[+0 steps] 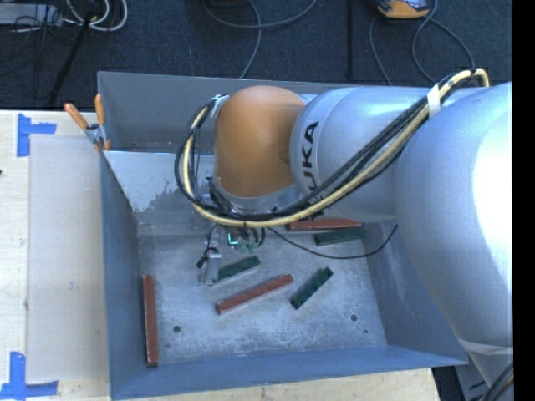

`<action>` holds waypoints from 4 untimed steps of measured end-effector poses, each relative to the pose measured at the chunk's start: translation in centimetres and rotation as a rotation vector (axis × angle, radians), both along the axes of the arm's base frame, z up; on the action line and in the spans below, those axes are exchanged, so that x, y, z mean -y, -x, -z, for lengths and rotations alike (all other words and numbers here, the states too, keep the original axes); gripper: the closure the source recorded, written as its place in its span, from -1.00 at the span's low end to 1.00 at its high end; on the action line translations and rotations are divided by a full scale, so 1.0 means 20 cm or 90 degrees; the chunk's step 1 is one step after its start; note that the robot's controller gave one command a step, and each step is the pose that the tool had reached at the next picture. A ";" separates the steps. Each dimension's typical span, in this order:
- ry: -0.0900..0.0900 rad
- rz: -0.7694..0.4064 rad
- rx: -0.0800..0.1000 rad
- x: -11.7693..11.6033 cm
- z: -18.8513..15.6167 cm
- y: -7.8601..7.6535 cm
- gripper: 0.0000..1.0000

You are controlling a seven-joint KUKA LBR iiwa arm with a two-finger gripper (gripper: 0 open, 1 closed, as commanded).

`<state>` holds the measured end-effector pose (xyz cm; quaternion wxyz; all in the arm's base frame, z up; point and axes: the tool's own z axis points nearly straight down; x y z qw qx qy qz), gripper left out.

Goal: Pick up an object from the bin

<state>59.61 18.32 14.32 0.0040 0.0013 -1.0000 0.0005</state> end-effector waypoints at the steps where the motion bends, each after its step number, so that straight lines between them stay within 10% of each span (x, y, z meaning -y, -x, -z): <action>1: 0.000 -0.087 0.001 0.37 0.38 0.10 -1.00; 4: -0.001 -0.053 0.002 0.49 0.37 0.03 -1.00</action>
Offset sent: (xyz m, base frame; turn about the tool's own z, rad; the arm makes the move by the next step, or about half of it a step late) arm -0.0194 -0.0727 -0.0732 -0.1414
